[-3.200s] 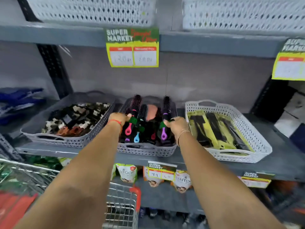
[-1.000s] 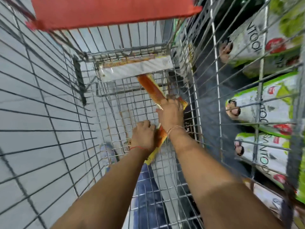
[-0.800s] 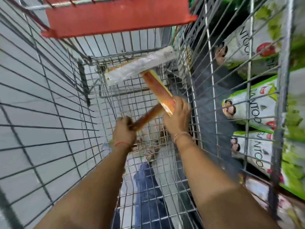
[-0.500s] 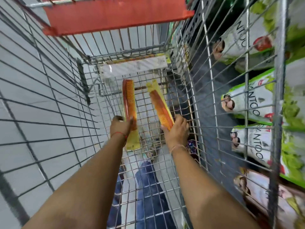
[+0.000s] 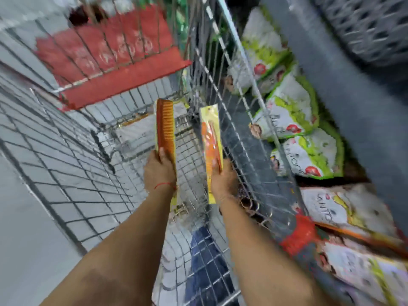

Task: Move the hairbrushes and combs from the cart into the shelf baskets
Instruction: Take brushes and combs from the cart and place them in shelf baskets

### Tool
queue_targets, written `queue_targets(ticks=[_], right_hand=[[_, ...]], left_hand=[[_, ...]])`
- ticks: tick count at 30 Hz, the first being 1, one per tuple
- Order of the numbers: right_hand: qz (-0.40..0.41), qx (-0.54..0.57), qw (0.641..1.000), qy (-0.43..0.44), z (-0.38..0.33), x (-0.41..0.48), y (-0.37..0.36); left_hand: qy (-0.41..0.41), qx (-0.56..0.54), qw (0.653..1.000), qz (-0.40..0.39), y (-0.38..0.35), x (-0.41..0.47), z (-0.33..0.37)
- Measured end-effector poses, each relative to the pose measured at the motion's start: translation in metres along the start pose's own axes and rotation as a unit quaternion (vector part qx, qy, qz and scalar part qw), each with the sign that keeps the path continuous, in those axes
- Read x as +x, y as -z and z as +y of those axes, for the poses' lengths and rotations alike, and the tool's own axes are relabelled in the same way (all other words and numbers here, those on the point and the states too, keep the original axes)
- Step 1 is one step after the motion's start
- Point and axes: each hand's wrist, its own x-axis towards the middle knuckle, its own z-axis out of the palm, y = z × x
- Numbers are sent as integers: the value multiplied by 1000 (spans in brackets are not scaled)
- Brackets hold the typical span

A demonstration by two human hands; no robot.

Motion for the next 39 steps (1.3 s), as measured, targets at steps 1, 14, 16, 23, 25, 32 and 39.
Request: queue_targets(ticks=[1,14,16,23,25,32,39], right_hand=[[33,-4,999,13,-9,-12,8],[591,363,713,107,-80,-178,216],[646,371,661,88,-58,-201,259],[720,334,609,8,61,-286,358],[732,314,604,-20,97,-307,380],[633,266,712,-149,208,-353,456],[475,181,835,-210,262,-345,488]], left_hand=[[-25,-8,1000,1,9,-4,12],[-432,-200,855,-207,119,-200,192],[-472,-164,821,-277,120,-247,208],[-521,-123,758,-372,107,-392,233],[-529,-106,745,-393,96,-429,235],[-536,-24,686,-492,33,-541,225],[-578,45,665,-471,-39,-566,209]])
